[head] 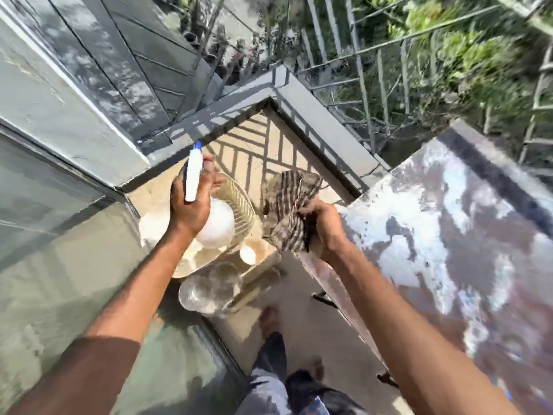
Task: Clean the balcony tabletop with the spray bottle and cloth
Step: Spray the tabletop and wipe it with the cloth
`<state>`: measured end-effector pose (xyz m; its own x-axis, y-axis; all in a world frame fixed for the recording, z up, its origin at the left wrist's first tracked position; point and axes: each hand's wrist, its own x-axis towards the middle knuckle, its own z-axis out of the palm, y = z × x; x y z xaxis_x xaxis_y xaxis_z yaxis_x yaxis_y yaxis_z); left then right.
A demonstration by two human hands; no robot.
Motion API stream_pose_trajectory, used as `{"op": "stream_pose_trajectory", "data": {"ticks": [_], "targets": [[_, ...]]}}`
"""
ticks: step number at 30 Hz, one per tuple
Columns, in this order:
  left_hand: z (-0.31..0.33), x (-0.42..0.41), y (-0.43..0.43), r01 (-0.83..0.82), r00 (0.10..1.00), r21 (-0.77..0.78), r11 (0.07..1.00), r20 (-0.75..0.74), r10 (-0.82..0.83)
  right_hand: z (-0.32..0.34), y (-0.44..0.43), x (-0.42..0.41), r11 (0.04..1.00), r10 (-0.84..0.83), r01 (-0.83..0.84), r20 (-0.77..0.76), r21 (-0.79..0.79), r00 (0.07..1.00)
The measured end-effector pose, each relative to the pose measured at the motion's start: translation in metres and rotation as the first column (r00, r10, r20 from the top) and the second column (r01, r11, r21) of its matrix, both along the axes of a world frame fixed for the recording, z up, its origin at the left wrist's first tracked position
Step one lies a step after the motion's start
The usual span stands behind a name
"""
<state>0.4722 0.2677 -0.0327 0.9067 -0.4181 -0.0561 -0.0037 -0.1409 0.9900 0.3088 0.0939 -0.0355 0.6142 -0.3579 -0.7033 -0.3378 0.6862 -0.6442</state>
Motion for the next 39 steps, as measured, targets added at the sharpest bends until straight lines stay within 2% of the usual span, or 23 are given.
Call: {"op": "stream_pose_trajectory", "data": {"ticks": [3,5,7,9,12,15,18,21,27,31,37,39], "targets": [[0.025,-0.041,-0.029,0.159,0.975,-0.051,0.986,-0.146,-0.165,0.021,-0.033,-0.077,0.993,-0.071,0.064,-0.067,-0.095,0.995],[0.033,-0.070,-0.043,0.243,0.935,-0.071,0.967,-0.249,-0.253,0.022,-0.049,-0.123,0.941,-0.158,0.115,-0.113,-0.318,0.981],[0.039,-0.110,-0.061,0.359,0.875,-0.029,0.933,-0.336,-0.348,0.028,-0.057,-0.185,0.885,-0.237,0.161,-0.125,-0.437,0.963],[0.035,-0.142,-0.070,0.476,0.815,0.013,0.879,-0.382,-0.435,0.030,-0.053,-0.239,0.863,-0.339,0.255,-0.126,-0.436,0.932],[0.029,-0.180,-0.076,0.602,0.757,0.116,0.790,-0.397,-0.518,0.009,-0.042,-0.307,0.849,-0.362,0.257,-0.155,-0.461,0.919],[0.027,-0.210,-0.078,0.602,0.753,0.160,0.782,-0.439,-0.490,0.023,-0.017,-0.348,0.833,-0.420,0.307,-0.163,-0.461,0.893],[0.025,-0.223,-0.077,0.614,0.744,0.210,0.761,-0.477,-0.468,0.033,0.006,-0.363,0.845,-0.439,0.347,-0.158,-0.407,0.884],[0.023,-0.227,-0.075,0.626,0.742,0.265,0.733,-0.492,-0.456,0.029,0.019,-0.364,0.838,-0.435,0.344,-0.137,-0.424,0.890],[0.027,-0.221,-0.066,0.720,0.689,0.388,0.575,-0.504,-0.521,0.017,0.040,-0.333,0.803,-0.505,0.379,-0.188,-0.461,0.842],[0.021,-0.220,-0.063,0.733,0.679,0.427,0.529,-0.502,-0.536,0.014,0.046,-0.312,0.764,-0.558,0.420,-0.175,-0.489,0.811],[0.027,-0.240,-0.079,0.828,0.556,0.420,0.371,-0.532,-0.638,0.006,0.047,-0.316,0.661,-0.699,0.532,-0.176,-0.529,0.693],[0.024,-0.242,-0.086,0.847,0.528,0.383,0.368,-0.539,-0.656,0.005,0.051,-0.320,0.627,-0.742,0.582,-0.171,-0.517,0.648]]}}
